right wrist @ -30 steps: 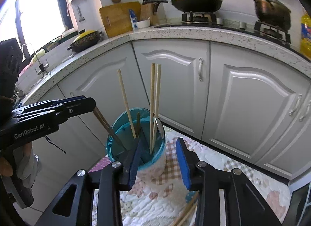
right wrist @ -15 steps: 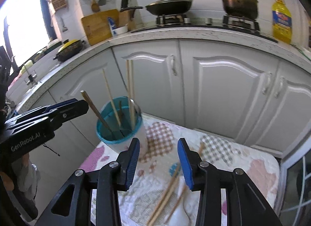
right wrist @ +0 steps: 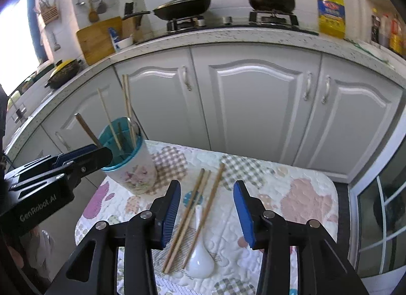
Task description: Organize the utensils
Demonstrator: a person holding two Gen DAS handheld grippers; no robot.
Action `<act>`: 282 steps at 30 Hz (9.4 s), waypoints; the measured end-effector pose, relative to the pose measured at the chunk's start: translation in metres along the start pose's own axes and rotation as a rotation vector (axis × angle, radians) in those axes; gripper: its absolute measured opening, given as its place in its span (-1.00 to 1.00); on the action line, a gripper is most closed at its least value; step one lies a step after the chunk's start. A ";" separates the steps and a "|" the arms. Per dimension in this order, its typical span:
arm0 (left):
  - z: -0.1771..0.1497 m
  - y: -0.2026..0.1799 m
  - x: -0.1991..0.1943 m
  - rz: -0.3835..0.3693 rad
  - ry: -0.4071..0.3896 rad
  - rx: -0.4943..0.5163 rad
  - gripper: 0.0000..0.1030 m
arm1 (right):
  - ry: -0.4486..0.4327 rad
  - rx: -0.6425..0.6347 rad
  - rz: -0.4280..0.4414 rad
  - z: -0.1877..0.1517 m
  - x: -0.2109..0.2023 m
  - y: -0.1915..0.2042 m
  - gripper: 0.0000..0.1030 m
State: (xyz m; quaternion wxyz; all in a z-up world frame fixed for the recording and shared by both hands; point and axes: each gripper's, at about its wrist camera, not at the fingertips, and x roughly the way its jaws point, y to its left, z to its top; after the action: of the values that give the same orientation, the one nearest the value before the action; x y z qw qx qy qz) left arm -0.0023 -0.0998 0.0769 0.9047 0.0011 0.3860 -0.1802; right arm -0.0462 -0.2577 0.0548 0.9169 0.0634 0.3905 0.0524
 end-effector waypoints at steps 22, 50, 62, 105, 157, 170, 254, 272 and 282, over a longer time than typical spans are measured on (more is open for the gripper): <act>-0.052 0.023 0.076 0.003 0.225 0.009 -0.50 | 0.225 0.035 0.035 -0.030 0.096 -0.033 0.02; -0.071 0.014 0.185 -0.074 0.422 0.011 -0.87 | 0.410 0.075 0.143 -0.038 0.178 -0.073 -0.70; -0.120 0.038 0.127 -0.143 0.513 0.024 -0.89 | 0.515 0.017 0.221 -0.082 0.131 -0.063 -0.83; -0.022 0.030 0.002 -0.164 0.110 0.067 -0.87 | 0.186 -0.102 0.254 0.003 0.013 -0.028 -0.86; 0.118 0.133 -0.057 0.147 -0.295 -0.112 -0.87 | -0.119 -0.251 0.355 0.178 -0.003 0.117 -0.86; 0.099 0.141 0.006 0.207 -0.218 -0.109 -0.88 | -0.023 -0.236 0.339 0.167 0.073 0.127 -0.86; -0.045 0.023 0.042 0.031 0.154 0.029 -0.42 | 0.414 -0.059 0.112 -0.065 0.156 -0.003 -0.48; -0.032 -0.017 0.196 -0.040 0.364 0.053 -0.42 | 0.432 0.108 0.147 -0.081 0.139 -0.087 -0.76; -0.026 -0.029 0.238 -0.030 0.396 0.109 -0.90 | 0.425 0.090 0.191 -0.072 0.145 -0.087 -0.76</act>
State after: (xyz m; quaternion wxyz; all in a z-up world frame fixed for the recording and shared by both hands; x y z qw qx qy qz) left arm 0.1217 -0.2002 -0.1042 0.8069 0.0796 0.5461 -0.2105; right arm 0.0061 -0.3171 -0.1110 0.8012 0.1284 0.5690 0.1339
